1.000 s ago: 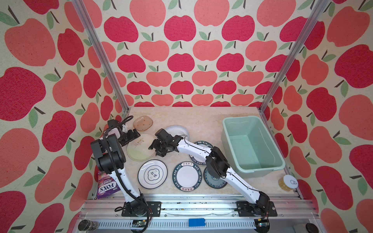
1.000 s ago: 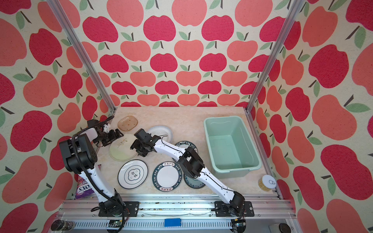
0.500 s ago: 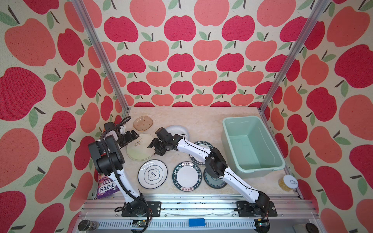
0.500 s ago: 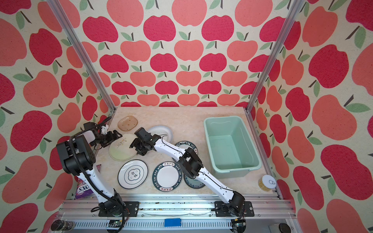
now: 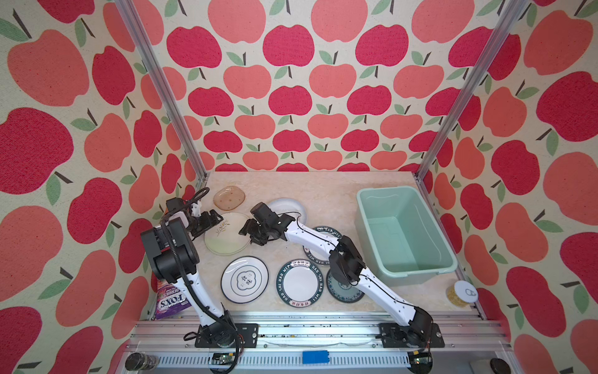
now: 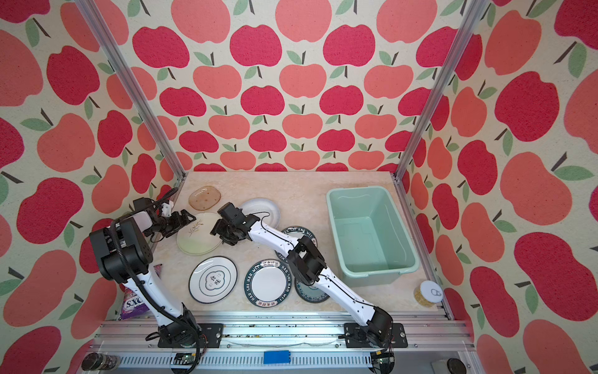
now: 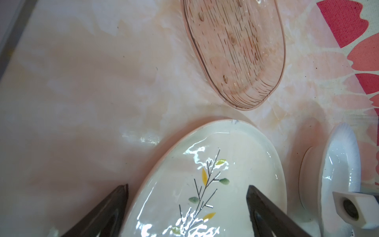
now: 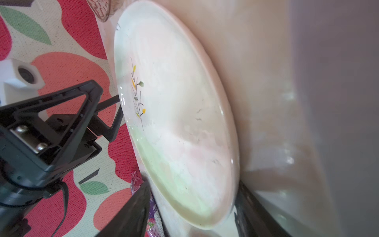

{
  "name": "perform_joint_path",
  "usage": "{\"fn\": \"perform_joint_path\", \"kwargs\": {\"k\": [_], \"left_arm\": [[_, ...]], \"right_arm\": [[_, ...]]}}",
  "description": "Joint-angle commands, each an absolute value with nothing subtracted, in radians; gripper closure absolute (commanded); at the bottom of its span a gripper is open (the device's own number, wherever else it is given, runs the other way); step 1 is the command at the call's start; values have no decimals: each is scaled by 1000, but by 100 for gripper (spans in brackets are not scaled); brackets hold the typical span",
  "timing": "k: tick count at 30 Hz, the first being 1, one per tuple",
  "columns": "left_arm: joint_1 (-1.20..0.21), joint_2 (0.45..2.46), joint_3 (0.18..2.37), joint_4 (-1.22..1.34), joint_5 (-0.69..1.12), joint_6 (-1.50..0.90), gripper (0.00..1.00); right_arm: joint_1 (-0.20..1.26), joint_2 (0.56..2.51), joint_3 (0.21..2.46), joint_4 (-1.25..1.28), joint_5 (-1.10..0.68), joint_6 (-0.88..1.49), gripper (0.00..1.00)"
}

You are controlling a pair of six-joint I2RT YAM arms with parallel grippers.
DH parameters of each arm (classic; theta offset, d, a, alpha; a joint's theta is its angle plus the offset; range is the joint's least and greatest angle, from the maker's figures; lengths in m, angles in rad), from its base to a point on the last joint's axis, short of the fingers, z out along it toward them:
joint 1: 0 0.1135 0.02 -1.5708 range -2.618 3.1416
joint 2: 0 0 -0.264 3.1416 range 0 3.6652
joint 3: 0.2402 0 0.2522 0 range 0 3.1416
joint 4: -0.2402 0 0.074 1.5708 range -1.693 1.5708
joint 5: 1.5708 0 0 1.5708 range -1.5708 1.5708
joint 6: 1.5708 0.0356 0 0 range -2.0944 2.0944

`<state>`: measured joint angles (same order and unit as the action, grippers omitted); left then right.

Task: Place the plates into the plastic bin on the countertop
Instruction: Pick up the plate from the middle-left of the table.

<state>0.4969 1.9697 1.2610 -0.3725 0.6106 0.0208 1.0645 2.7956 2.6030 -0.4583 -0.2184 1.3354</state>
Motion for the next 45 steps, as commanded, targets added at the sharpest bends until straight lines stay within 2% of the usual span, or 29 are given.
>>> {"fn": "perform_joint_path", "kwargs": {"k": [1,13,16,35,45], "left_arm": [[471,1970,1190,-546,736,-18,7],[468,1963,1170,-559,738,-20,9],[469,1963,1172,-560,738,-21,9],[472,1949,1141,-519,748,-50,8],[517,1773,1044,-375,837,-189,1]], "right_arm": [[1065,2838,2642,-286,-214,1291,35],[1069,2821,2643,-198,-244,1210,37],[1069,2820,2643,-202,-242,1211,40],[1078,2790,2637,-228,-204,1167,82],[1081,2698,2608,-285,-164,1091,95]]}}
